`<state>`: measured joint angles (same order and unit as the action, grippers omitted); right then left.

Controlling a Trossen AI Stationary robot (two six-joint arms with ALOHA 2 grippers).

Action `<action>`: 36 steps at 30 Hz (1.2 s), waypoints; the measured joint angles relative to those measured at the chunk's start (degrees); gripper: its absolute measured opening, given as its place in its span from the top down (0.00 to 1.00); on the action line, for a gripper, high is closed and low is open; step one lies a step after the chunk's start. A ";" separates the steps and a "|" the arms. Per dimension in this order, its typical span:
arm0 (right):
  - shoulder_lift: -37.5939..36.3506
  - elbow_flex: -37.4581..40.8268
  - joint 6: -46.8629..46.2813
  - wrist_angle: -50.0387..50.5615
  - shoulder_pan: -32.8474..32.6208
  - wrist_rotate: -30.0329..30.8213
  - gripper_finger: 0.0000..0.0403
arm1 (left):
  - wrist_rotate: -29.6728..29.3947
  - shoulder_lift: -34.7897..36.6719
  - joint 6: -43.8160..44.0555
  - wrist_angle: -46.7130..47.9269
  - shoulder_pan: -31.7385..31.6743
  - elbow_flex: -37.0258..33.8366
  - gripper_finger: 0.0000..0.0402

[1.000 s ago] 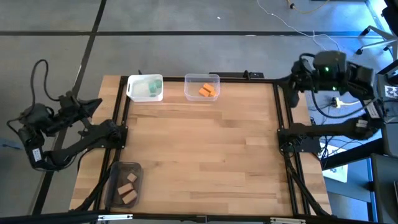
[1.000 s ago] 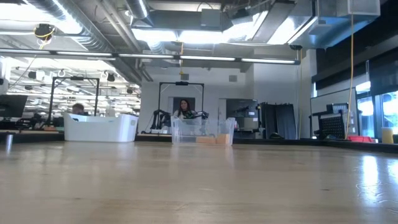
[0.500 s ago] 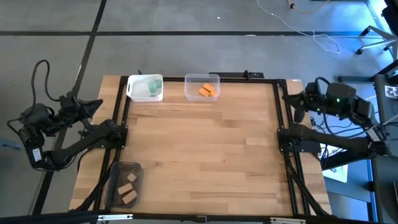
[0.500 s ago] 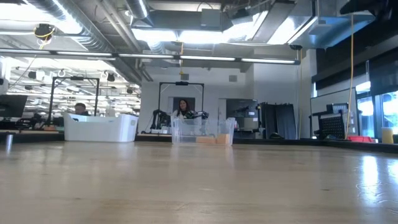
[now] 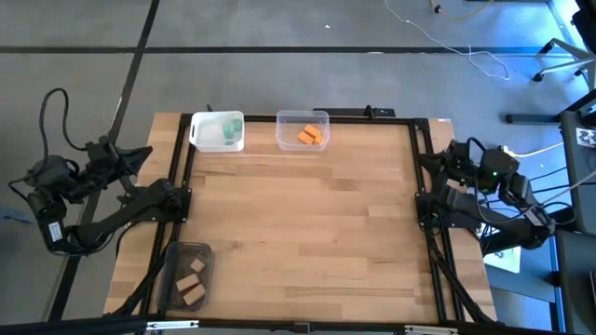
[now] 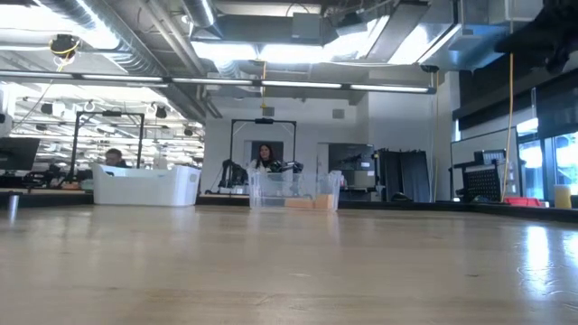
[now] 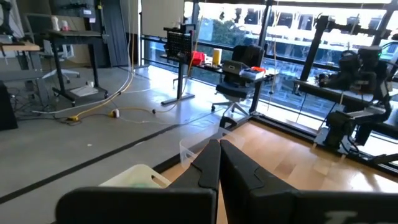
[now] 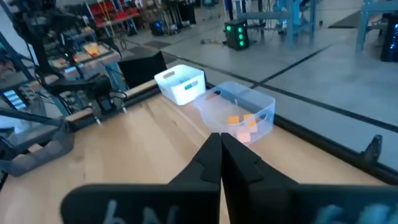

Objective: Sort & place blocks by color
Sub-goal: Return to Home Position

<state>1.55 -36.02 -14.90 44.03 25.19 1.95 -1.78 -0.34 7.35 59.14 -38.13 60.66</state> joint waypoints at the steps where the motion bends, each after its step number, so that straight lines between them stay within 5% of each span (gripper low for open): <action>1: -1.15 0.83 -0.38 -0.24 0.00 -0.02 1.00 | 0.00 0.00 0.00 -0.13 0.00 0.00 1.00; 12: -1.44 0.94 0.05 -2.78 0.01 -0.54 1.00 | 3.44 0.00 -0.37 -6.45 0.04 -4.93 1.00; 20: -1.45 9.83 1.88 -23.26 0.02 -6.66 1.00 | 12.03 -0.02 -0.26 -24.99 0.02 -20.14 1.00; 27: -1.43 22.59 0.12 -38.02 0.02 -9.59 1.00 | 14.67 -0.02 -0.18 -41.40 0.02 -33.87 1.00; 36: -1.43 32.55 -1.55 -45.38 0.00 -12.63 1.00 | 13.30 -0.02 -0.03 -49.52 0.01 -46.38 1.00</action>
<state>0.12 -3.47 -16.45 -1.34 25.19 -10.67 11.52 -0.36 7.33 9.61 -38.12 14.29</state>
